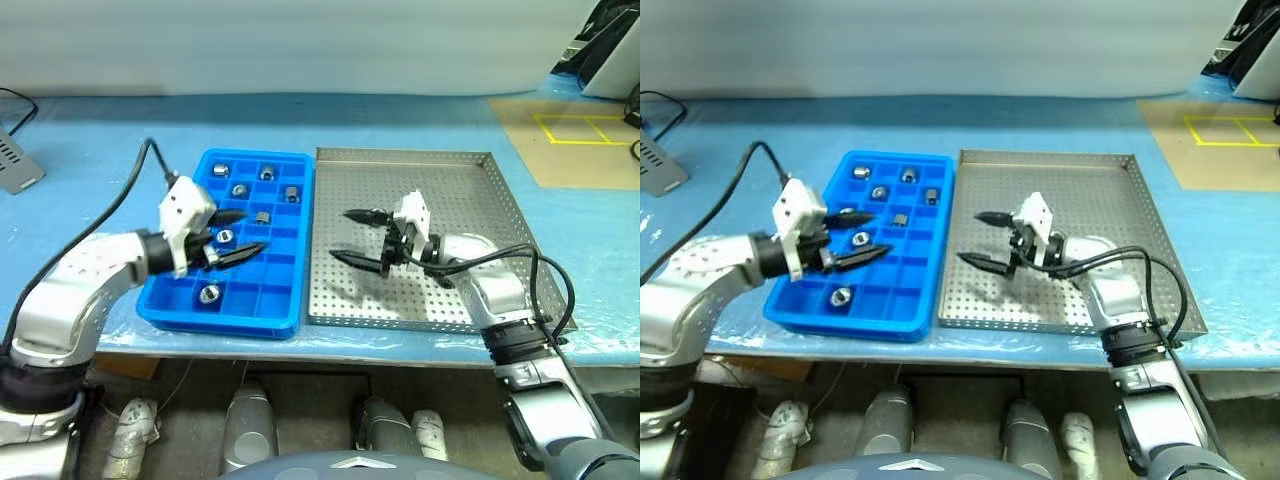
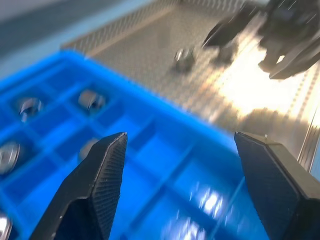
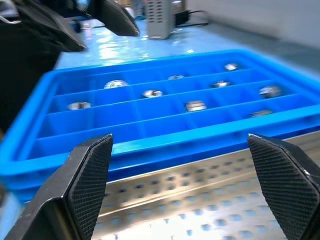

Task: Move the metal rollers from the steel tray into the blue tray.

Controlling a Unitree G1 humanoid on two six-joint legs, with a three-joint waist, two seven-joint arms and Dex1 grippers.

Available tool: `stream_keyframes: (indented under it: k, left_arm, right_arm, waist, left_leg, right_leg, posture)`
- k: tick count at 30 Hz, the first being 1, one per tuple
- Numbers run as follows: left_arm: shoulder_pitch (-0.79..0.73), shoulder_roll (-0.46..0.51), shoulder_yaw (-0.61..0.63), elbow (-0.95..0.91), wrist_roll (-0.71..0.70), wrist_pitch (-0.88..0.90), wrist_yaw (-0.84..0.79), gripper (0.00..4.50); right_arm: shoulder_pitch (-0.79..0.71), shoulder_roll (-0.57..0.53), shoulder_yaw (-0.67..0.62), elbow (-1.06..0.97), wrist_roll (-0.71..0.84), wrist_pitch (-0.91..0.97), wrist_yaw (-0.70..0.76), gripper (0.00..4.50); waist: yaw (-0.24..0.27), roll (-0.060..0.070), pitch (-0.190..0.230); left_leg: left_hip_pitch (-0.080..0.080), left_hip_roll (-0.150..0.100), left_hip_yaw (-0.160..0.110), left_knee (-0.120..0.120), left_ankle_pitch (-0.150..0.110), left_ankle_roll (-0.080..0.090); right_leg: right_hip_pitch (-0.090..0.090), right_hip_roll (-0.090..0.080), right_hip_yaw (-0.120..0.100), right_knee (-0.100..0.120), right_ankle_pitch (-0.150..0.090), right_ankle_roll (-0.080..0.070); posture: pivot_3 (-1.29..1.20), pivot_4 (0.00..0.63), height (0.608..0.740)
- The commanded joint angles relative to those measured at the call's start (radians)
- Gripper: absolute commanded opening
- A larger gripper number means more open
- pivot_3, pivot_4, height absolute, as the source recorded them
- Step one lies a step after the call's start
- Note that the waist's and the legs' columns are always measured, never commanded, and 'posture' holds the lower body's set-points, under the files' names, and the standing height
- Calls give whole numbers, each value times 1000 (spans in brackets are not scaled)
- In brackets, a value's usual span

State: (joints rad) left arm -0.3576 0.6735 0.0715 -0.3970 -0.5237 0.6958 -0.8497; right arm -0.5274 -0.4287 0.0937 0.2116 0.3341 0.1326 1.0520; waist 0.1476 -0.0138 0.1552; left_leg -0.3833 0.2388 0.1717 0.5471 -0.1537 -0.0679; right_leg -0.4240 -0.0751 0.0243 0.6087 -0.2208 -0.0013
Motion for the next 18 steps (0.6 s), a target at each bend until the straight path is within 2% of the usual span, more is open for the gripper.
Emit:
stream_keyframes:
  k: [1, 5, 7, 13, 18]
  left_arm:
    - [-41, -41, -89, 58, 37, -31, 6, 3628]
    - [-83, -92, -146, 100, 62, -58, 14, 3628]
    - [-93, -108, -159, 105, 64, -59, 12, 3628]
    - [-90, -117, -181, 121, 77, -70, -3, 3628]
    - [-82, -118, -187, 124, 83, -80, -7, 3628]
  right_arm:
    - [-146, 18, -56, 200, -29, -121, -26, 4500]
    - [-243, 51, -31, 316, -145, -199, -161, 4500]
    - [-268, 74, -34, 367, -169, -177, -214, 4500]
    - [-280, 112, -48, 477, -179, -164, -226, 4500]
    - [-291, 101, -86, 553, -154, -155, -216, 4500]
  waist:
    - [-11, 0, 0]
    - [-31, 0, 0]
    - [-32, 0, 0]
    - [-37, 0, 0]
    - [-42, 0, 0]
  left_leg:
    - [0, 0, 0, 1, 0, 0]
    - [-1, 1, 0, 1, 0, 0]
    - [-2, 1, -1, 0, 0, 0]
    - [-5, 0, -1, 0, -1, 2]
    - [-5, 0, -1, 1, -1, 2]
  right_leg:
    - [0, 0, 0, 0, 0, 0]
    - [-1, 1, 0, 0, 0, 0]
    - [-1, 2, -1, 0, 0, 0]
    - [-1, 1, -1, -1, 2, 3]
    - [-1, 1, -1, 0, 0, 0]
  posture:
    - [136, 150, 740]
    - [115, 150, 740]
    - [107, 150, 740]
    - [95, 150, 740]
    - [93, 150, 740]
